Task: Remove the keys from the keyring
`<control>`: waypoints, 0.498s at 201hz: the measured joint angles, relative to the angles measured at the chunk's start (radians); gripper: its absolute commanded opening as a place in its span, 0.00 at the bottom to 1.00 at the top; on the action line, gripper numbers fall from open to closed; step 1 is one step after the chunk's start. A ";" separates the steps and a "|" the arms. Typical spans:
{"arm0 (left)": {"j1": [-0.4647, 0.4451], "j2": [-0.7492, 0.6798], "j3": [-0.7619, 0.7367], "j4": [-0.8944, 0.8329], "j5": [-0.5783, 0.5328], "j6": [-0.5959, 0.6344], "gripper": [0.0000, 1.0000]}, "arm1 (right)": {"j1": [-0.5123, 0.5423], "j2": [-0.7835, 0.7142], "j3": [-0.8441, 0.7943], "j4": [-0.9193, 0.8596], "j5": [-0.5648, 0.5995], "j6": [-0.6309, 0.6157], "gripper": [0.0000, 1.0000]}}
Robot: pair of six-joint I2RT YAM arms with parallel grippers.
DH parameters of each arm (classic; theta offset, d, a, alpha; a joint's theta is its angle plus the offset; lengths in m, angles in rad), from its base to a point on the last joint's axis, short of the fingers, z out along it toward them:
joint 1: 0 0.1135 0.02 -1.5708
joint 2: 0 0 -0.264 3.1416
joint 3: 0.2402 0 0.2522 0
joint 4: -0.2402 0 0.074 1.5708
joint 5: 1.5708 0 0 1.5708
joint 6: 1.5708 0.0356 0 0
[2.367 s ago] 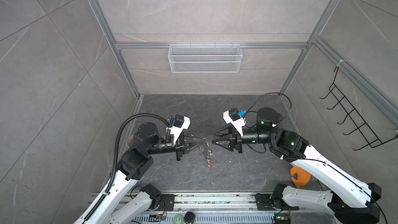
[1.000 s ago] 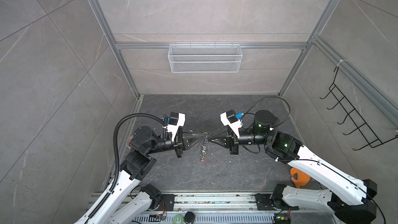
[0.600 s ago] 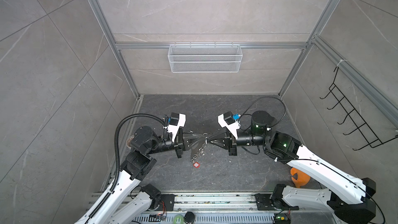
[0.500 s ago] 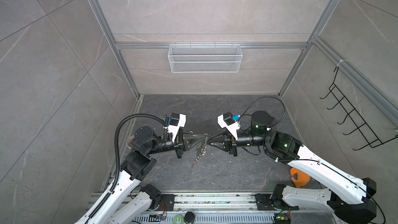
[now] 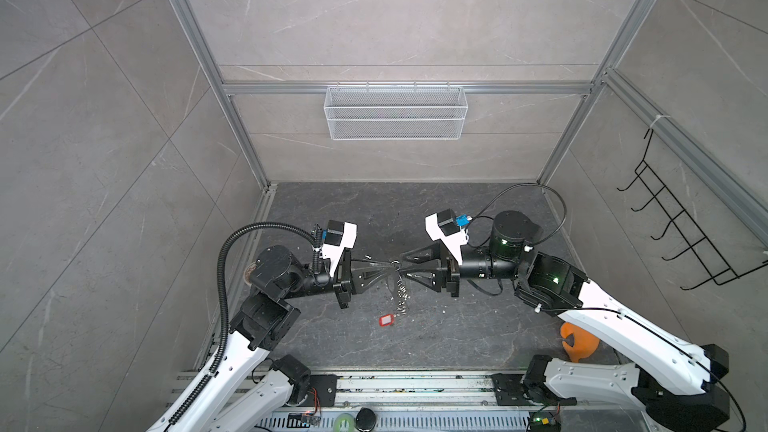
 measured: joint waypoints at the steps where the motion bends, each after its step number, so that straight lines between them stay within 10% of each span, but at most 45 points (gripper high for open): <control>1: 0.000 0.000 0.000 0.000 0.000 0.000 0.00 | 0.000 0.001 0.000 0.000 0.000 0.001 0.34; 100: 0.001 -0.010 -0.008 0.027 -0.003 -0.001 0.00 | 0.002 0.008 -0.006 0.051 -0.065 0.048 0.00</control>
